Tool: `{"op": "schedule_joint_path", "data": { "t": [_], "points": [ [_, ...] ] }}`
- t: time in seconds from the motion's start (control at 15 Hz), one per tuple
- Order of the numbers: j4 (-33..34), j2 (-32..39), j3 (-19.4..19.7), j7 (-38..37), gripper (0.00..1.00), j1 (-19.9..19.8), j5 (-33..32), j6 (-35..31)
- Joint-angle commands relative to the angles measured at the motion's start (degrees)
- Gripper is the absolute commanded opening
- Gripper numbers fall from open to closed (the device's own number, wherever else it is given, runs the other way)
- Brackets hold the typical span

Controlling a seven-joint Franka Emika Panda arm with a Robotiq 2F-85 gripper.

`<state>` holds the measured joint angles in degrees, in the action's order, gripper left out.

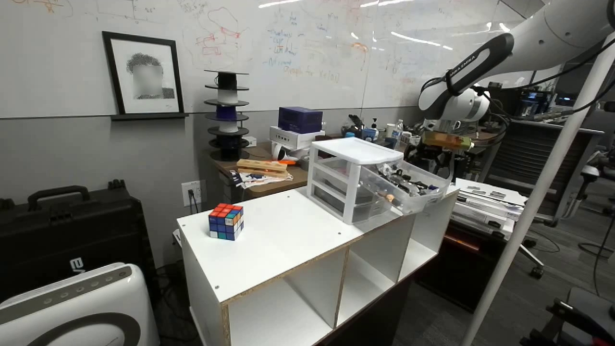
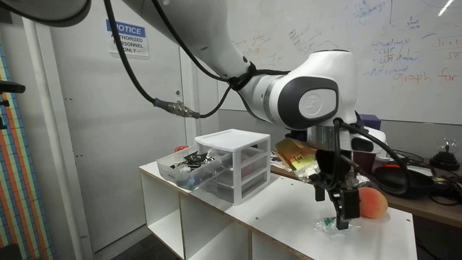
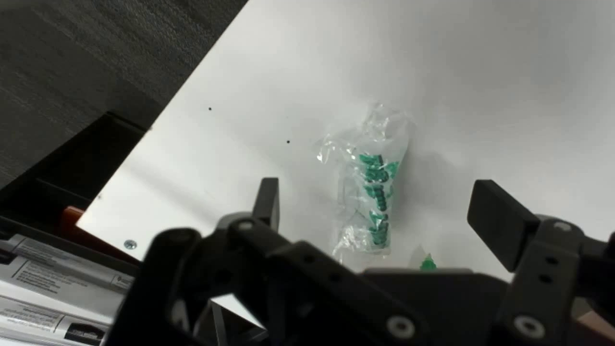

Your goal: Put the silver object, battery, and plastic bag on the table into the open drawer and then close the drawer

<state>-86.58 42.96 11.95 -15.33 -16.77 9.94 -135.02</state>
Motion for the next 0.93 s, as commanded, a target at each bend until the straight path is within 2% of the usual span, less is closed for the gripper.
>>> {"op": "schedule_joint_path", "data": {
  "t": [0.0, 0.07, 0.13, 0.2, 0.33, 0.4, 0.87],
  "points": [
    [7.4, 4.6, 0.8, -2.4, 1.0, -0.9, -0.2, 5.1],
    [8.3, 5.5, 1.0, -2.7, 1.0, -1.2, -0.4, 5.7],
    [9.3, 6.2, 1.1, -2.7, 0.93, -1.4, -0.5, 6.3],
    [10.2, 7.0, 1.3, -2.9, 0.73, -1.5, -0.7, 6.6],
    [11.6, 8.2, 1.4, -2.9, 0.68, -1.8, -1.0, 7.3],
    [12.3, 8.8, 1.5, -2.8, 0.62, -1.8, -1.2, 7.5],
    [15.2, 11.2, 0.8, -1.8, 0.07, -1.0, -2.3, 6.0]
  ]
}}
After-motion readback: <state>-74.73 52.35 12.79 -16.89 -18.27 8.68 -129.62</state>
